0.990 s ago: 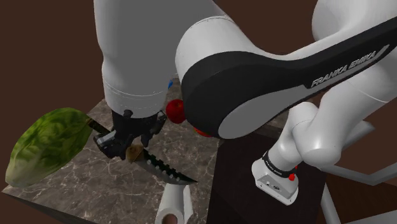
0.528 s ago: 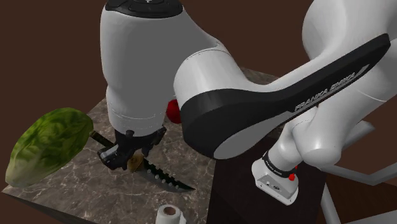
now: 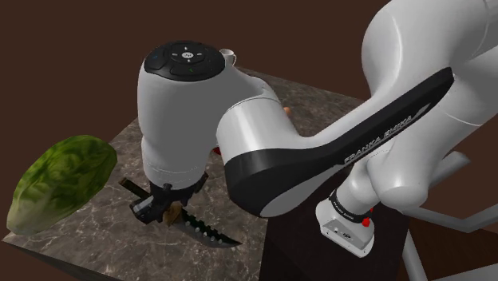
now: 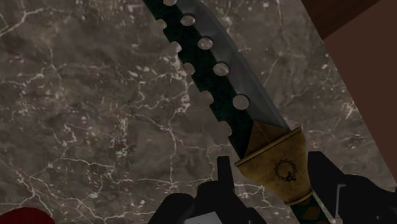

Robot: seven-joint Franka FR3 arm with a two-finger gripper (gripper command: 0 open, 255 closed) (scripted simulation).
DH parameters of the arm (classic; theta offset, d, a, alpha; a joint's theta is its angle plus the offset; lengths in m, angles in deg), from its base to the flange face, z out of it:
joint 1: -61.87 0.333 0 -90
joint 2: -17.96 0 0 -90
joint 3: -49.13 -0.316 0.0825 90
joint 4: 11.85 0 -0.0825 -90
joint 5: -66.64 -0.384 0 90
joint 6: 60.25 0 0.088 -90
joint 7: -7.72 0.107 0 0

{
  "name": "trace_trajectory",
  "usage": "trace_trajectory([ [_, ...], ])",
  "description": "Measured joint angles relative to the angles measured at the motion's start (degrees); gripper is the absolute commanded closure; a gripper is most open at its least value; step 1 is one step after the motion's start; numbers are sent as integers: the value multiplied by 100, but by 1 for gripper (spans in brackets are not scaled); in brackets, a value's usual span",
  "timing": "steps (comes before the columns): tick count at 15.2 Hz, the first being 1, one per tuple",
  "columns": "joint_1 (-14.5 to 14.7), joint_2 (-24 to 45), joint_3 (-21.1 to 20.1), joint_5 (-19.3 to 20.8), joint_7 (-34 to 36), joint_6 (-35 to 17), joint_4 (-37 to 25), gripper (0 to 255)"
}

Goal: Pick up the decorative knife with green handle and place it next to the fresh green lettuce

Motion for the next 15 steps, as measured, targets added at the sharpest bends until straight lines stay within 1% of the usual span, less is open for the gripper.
trace_trajectory([
  [7,0,240,-9,204,171,-500,301,255],
  [15,22,662,18,598,487,-1093,552,255],
])
